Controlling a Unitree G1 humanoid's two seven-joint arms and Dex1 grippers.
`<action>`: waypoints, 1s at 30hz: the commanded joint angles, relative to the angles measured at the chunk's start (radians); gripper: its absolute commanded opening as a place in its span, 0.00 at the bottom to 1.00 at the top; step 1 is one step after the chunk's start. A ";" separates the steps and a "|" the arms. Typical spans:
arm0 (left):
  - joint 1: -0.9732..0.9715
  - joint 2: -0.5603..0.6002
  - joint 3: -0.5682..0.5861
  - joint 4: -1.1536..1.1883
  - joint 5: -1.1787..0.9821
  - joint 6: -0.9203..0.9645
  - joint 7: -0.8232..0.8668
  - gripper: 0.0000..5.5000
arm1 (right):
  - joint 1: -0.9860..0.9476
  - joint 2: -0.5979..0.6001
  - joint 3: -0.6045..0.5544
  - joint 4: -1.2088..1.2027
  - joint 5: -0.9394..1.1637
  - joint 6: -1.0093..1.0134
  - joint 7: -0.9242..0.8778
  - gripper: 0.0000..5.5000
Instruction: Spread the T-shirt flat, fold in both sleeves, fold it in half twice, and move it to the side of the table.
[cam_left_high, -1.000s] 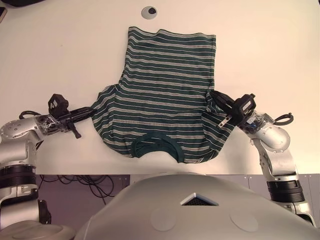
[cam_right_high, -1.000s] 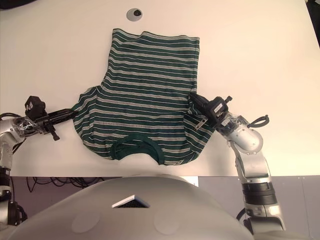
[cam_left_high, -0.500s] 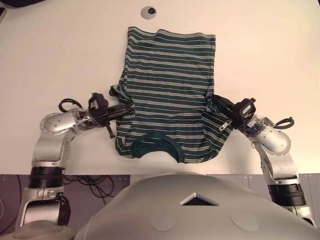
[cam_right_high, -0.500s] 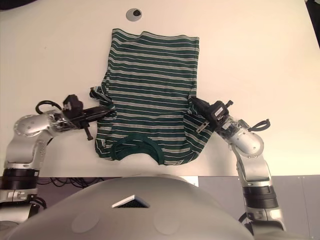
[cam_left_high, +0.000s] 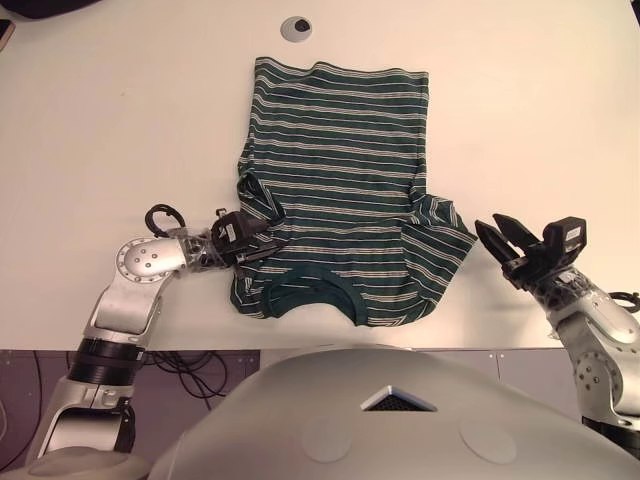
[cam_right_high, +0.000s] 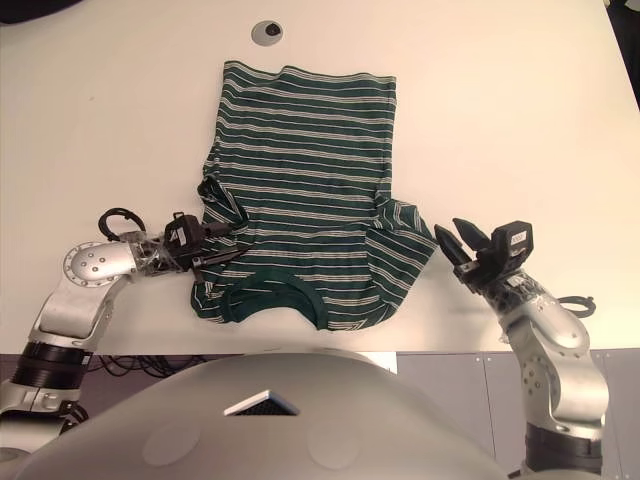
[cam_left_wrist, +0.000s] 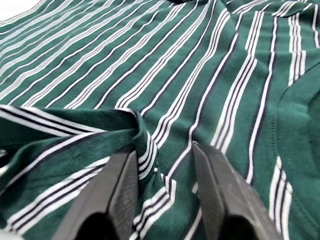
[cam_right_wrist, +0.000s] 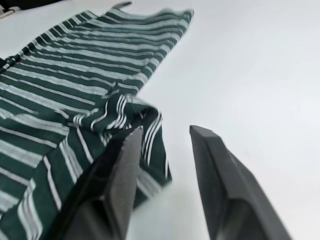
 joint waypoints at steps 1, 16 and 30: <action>0.070 0.042 -0.006 0.000 0.023 0.002 -0.013 0.32 | 0.024 -0.018 -0.001 -0.012 0.036 0.062 0.027 0.35; 0.071 0.078 0.122 -0.183 -0.039 -0.104 -0.005 0.32 | -0.050 0.006 0.047 0.089 0.082 0.168 0.026 0.22; 0.035 0.030 0.133 -0.133 -0.074 -0.114 0.005 0.32 | -0.114 -0.062 0.093 -0.093 0.012 0.094 0.074 0.01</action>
